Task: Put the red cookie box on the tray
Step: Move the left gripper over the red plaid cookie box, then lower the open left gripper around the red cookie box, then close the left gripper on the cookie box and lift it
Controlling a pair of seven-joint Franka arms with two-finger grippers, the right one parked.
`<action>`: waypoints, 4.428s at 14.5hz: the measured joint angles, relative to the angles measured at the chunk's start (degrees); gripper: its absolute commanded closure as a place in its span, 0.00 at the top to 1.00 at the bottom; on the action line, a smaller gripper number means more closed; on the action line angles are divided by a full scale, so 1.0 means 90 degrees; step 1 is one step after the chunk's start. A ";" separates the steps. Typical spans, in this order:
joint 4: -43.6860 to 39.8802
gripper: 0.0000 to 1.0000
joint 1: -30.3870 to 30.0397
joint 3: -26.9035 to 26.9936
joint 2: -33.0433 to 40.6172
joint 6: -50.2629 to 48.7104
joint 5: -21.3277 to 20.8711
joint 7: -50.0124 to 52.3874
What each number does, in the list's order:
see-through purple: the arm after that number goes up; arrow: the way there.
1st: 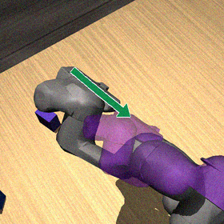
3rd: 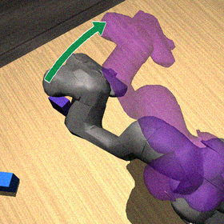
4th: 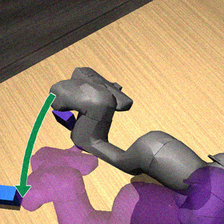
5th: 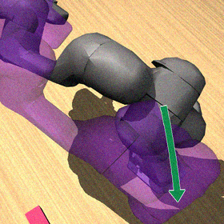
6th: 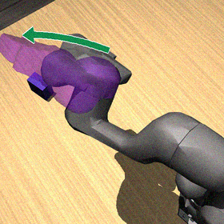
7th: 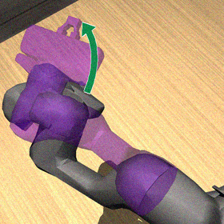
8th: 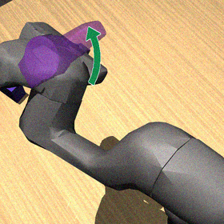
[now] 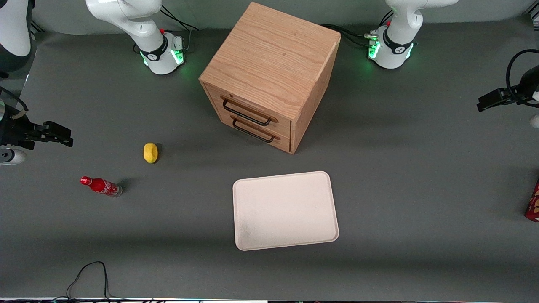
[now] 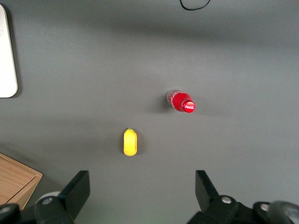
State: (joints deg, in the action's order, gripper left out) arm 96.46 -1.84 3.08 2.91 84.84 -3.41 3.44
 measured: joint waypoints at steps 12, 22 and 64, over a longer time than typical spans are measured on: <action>-0.3246 1.00 -0.3394 0.0055 -0.3357 0.0479 -0.0032 -0.6068; -0.4284 1.00 -0.3901 -0.0100 -0.4784 0.1681 -0.0030 -0.7549; -0.4071 0.00 -0.3160 -0.0440 -0.5097 0.1648 -0.0237 -0.6634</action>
State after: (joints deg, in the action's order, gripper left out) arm 59.82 -30.28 -0.88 -42.96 99.67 -5.54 -56.26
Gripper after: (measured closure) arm 0.969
